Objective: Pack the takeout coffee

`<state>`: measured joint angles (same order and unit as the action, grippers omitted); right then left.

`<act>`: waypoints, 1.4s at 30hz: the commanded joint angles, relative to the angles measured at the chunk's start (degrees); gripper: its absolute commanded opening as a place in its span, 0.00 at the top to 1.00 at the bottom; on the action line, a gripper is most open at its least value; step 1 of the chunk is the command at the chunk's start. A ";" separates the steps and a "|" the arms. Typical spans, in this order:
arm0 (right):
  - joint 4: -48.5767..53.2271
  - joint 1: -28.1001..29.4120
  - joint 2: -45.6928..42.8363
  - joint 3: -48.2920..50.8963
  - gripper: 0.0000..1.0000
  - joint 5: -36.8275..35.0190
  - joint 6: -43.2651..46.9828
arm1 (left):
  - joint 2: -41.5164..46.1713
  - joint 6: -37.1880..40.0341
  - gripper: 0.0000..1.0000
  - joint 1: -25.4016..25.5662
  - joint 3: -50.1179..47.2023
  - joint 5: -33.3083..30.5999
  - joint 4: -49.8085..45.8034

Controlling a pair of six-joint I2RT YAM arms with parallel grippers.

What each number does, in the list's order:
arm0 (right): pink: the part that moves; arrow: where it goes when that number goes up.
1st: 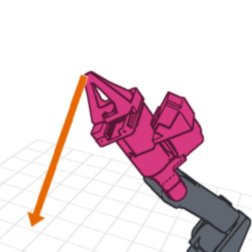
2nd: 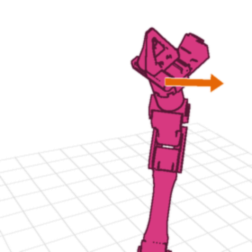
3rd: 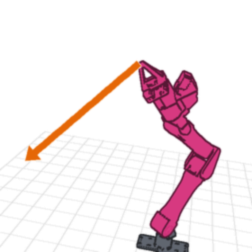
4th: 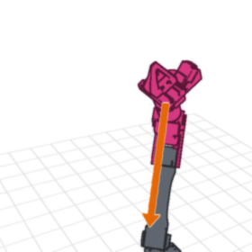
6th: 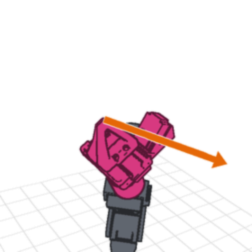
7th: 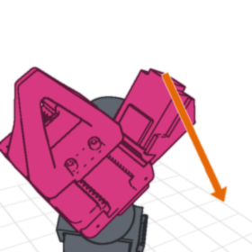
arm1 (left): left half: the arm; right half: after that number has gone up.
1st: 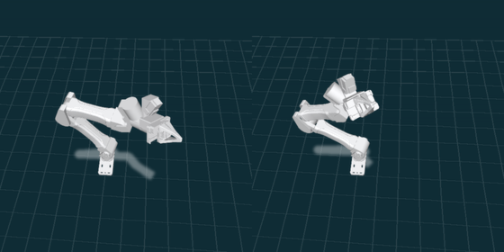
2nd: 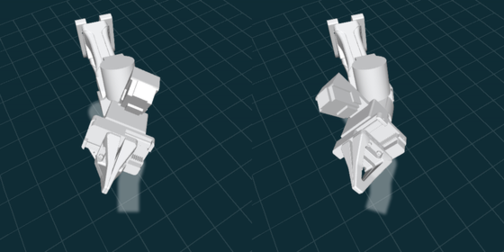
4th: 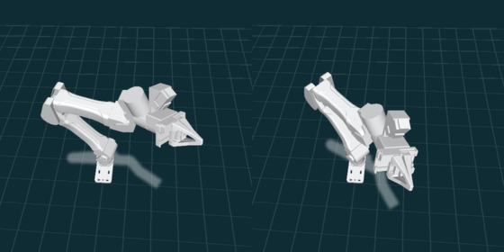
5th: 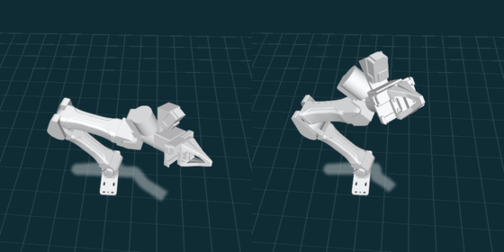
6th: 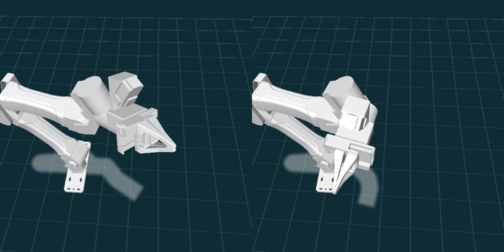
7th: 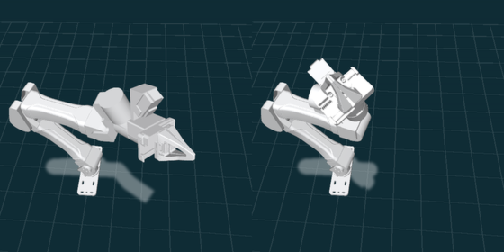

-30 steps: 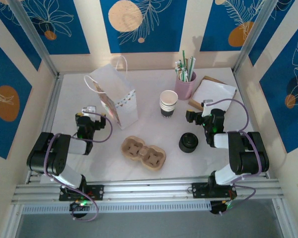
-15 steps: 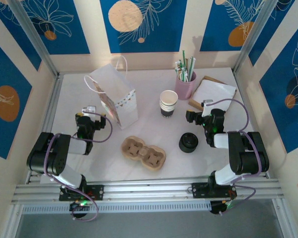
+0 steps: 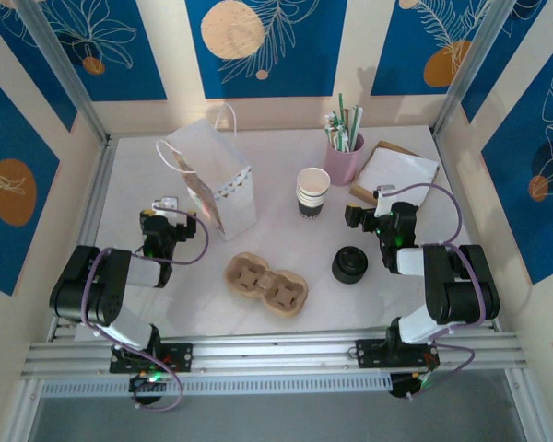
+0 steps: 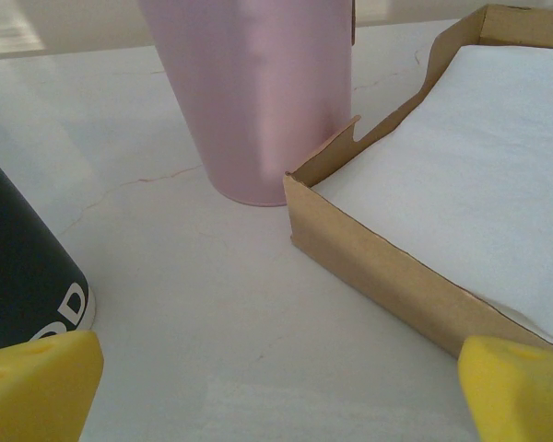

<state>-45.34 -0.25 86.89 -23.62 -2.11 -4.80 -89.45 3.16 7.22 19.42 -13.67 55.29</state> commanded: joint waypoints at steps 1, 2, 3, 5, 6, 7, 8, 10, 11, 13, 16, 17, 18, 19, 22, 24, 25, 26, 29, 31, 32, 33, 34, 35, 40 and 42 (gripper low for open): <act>0.11 -0.28 0.32 -0.75 0.01 0.26 -0.45 | -0.25 -0.52 0.00 -0.73 0.97 0.87 0.96; 0.10 -0.28 0.25 -0.81 0.01 0.26 -0.40 | -0.29 -0.52 0.00 -0.72 0.97 0.92 0.96; 0.15 -0.32 0.29 -0.81 0.01 0.26 -0.43 | -0.27 -0.52 0.00 -0.73 0.97 0.85 0.96; 0.08 -0.28 0.29 -0.74 0.01 0.26 -0.43 | -0.29 -0.48 0.00 -0.79 0.96 0.87 0.92; 0.15 -0.28 0.30 -0.78 0.01 0.26 -0.39 | -0.24 -0.52 0.00 -0.76 0.97 0.84 0.82; 0.18 -0.32 0.30 -0.76 0.01 0.35 -0.37 | -0.21 -0.48 0.00 -0.77 0.97 0.88 0.93; 0.21 -0.38 0.30 -0.80 0.01 0.43 -0.49 | -0.20 -0.52 0.00 -0.72 0.97 0.84 0.95; 0.21 -0.45 0.30 -0.78 0.01 0.61 -0.48 | 0.10 -0.40 0.00 -0.77 0.64 0.44 1.59; 0.16 -0.56 0.33 -0.82 0.01 0.70 -0.61 | 1.01 -0.72 0.00 -0.68 0.09 -0.42 1.73; -0.23 -0.57 0.06 -0.60 0.01 0.85 -0.62 | 3.33 -1.63 0.00 -0.64 -2.05 -1.67 3.02; 6.01 -0.41 -3.59 -2.47 0.01 1.73 -0.08 | 5.10 -1.27 0.00 -0.22 -5.04 -4.01 8.32; 6.95 0.18 -5.59 -2.15 0.01 1.53 0.63 | 7.60 -1.72 0.00 -0.21 -5.59 -5.83 7.08; 6.08 0.99 -7.54 -0.81 0.01 0.22 1.28 | 10.04 -2.34 0.00 -0.19 -5.70 -7.49 4.94; 6.03 1.63 -8.72 -0.22 0.01 -0.83 1.58 | 12.97 -2.92 0.00 -0.26 -5.66 -8.64 2.13; 15.22 3.07 -14.99 -2.43 0.01 -1.79 1.44 | 24.07 -5.85 0.00 -0.20 -3.14 -11.50 -12.31; 22.20 3.91 -19.87 -5.23 0.01 -2.37 -0.26 | 30.78 -9.29 0.00 -0.24 -0.38 -12.27 -23.54; 25.09 4.41 -22.15 -6.60 0.01 -2.28 -1.06 | 33.74 -10.64 0.00 -0.24 0.66 -11.78 -27.94; 29.31 5.01 -25.10 -8.58 0.01 -2.53 -2.26 | 37.52 -12.24 0.00 -0.19 1.88 -10.55 -32.94; 41.66 6.10 -31.62 -14.83 0.01 -3.60 -7.42 | 47.00 -18.67 0.00 -0.20 4.98 -8.66 -45.20; 50.79 6.31 -34.67 -19.61 0.01 -3.49 -10.63 | 52.99 -24.05 0.00 -0.23 7.85 -7.03 -54.01; 55.88 6.32 -35.84 -22.45 0.01 -3.07 -12.43 | 56.09 -27.09 0.00 -0.24 9.76 -5.68 -59.30; 59.99 6.36 -36.34 -24.78 0.01 -2.78 -13.31 | 58.39 -29.78 0.00 -0.23 11.18 -4.38 -64.24; 64.59 6.36 -36.90 -27.31 0.01 -2.44 -14.08 | 61.22 -31.79 0.00 -0.20 13.26 -2.01 -68.71; 67.31 6.32 -37.09 -28.78 0.01 -2.18 -14.49 | 63.31 -33.06 0.00 -0.20 14.71 0.59 -72.36; 78.65 3.02 -39.06 -32.95 0.01 1.30 -22.53 | 71.51 -31.48 0.00 -0.20 20.83 13.63 -84.88; 78.83 -0.03 -38.68 -33.43 0.01 7.99 -24.27 | 73.64 -33.23 0.00 -0.20 21.94 12.53 -88.46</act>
<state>23.44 2.57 47.81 -55.90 -1.58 -23.07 -17.58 -27.20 7.25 39.92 -6.48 -20.84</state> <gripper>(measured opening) 0.990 0.999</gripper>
